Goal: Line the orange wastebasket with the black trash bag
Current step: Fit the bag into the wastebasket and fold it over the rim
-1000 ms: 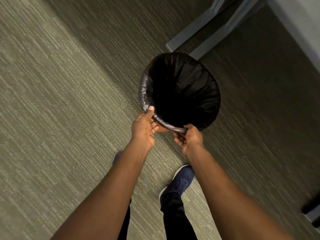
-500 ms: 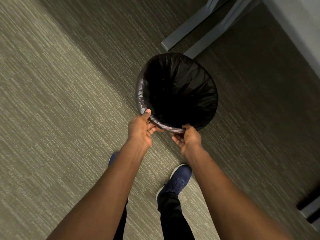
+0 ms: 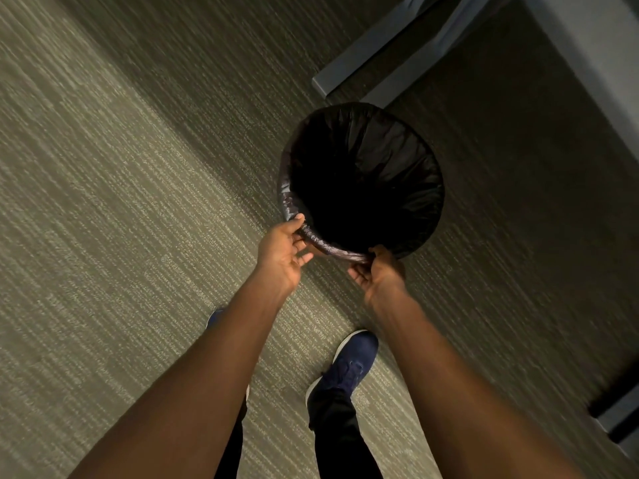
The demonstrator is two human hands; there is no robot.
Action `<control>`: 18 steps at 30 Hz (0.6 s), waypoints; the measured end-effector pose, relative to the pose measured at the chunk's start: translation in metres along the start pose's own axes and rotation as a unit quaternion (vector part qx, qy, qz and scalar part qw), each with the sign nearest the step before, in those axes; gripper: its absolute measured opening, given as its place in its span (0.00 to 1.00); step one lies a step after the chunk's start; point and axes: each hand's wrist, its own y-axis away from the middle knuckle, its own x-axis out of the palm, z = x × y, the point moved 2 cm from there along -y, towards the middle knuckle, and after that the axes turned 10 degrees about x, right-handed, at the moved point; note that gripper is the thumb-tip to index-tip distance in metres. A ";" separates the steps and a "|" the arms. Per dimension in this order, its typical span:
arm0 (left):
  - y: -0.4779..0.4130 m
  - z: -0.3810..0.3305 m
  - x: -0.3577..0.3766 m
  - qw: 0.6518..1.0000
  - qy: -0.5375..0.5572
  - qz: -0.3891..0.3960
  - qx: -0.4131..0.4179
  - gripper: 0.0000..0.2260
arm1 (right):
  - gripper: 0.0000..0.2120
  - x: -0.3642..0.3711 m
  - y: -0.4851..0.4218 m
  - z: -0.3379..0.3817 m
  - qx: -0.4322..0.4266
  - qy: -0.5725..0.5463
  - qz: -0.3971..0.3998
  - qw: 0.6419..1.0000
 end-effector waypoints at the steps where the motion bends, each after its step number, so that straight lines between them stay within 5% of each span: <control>1: -0.003 -0.002 0.005 0.999 -0.037 -0.002 0.015 0.11 | 0.07 0.001 -0.002 0.004 -0.002 -0.009 -0.003 1.000; 6: -0.010 -0.006 0.039 0.977 -0.183 0.085 0.071 0.30 | 0.07 0.002 -0.009 0.032 -0.027 -0.047 0.012 0.998; 12: -0.024 0.002 0.049 0.951 -0.251 0.130 0.128 0.30 | 0.06 0.006 -0.021 0.082 -0.050 -0.089 0.023 0.994; 18: -0.051 0.035 0.006 0.923 -0.338 0.146 0.112 0.27 | 0.19 0.010 -0.043 0.140 -0.099 -0.134 0.039 0.985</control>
